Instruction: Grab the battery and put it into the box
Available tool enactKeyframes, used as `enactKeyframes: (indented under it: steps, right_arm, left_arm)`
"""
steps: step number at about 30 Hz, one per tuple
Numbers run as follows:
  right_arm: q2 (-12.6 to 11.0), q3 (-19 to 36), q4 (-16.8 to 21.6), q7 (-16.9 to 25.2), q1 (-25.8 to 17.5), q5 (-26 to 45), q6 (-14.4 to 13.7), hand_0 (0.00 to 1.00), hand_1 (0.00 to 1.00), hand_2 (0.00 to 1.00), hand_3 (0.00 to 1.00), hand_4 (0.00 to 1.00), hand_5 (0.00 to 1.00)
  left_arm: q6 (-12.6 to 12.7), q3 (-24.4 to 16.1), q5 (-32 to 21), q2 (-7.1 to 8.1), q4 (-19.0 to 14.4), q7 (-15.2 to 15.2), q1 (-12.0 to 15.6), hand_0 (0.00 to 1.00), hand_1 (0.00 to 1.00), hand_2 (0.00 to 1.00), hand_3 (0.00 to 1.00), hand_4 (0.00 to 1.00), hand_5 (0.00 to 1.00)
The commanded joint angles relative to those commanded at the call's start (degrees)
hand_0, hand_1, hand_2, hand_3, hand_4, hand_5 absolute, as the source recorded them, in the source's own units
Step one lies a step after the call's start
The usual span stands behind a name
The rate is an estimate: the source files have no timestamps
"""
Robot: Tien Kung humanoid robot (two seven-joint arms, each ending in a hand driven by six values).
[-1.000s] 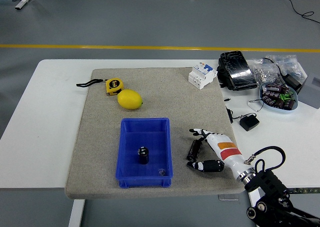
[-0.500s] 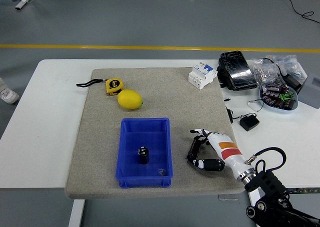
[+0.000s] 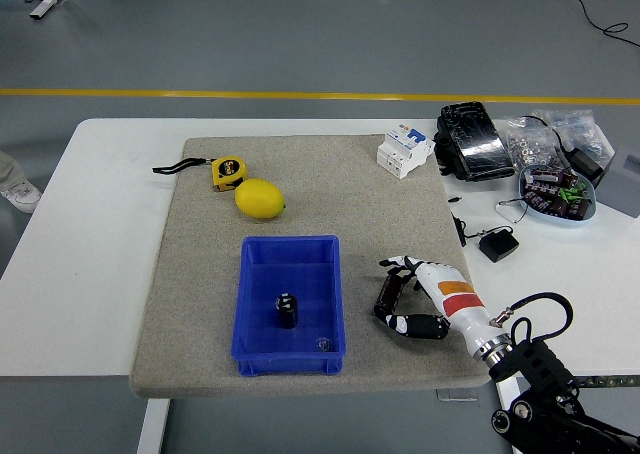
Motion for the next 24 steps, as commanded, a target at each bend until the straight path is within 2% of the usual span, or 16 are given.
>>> enactKeyframes:
  steps: [11,16,20,21,24]
  right_arm:
    - [-1.3,1.7,6.1,-1.7,2.1,-2.7,-0.1,0.447,0.493,0.589,0.729,0.758,0.117]
    - [-1.3,0.6,10.2,-2.4,3.8,-3.4,0.4,0.458,0.496,0.590,0.735,0.754,0.107]
    - [-0.9,-1.2,12.1,-2.7,5.6,-3.6,0.7,0.458,0.496,0.590,0.735,0.754,0.107]
    - [-0.8,-1.7,12.2,-2.8,6.0,-3.6,0.9,0.528,0.581,0.683,0.824,0.850,0.151]
    - [-0.7,-3.4,12.2,-3.8,7.8,-3.9,1.8,0.528,0.581,0.683,0.824,0.850,0.151]
  left_arm:
    - [0.0,-0.3,0.3,0.26,0.0,0.1,0.4,0.610,0.614,0.696,0.589,0.638,0.618]
    - [0.0,-0.5,0.7,0.41,0.0,0.2,0.6,0.610,0.614,0.696,0.589,0.637,0.617]
    - [0.0,-0.7,0.9,0.46,0.0,0.2,0.7,0.610,0.614,0.696,0.589,0.637,0.617]
    - [0.0,-0.7,0.9,0.47,0.0,0.2,0.7,0.610,0.614,0.695,0.589,0.638,0.617]
    - [0.0,-0.7,1.0,0.51,0.0,0.2,0.5,0.610,0.614,0.695,0.589,0.638,0.617]
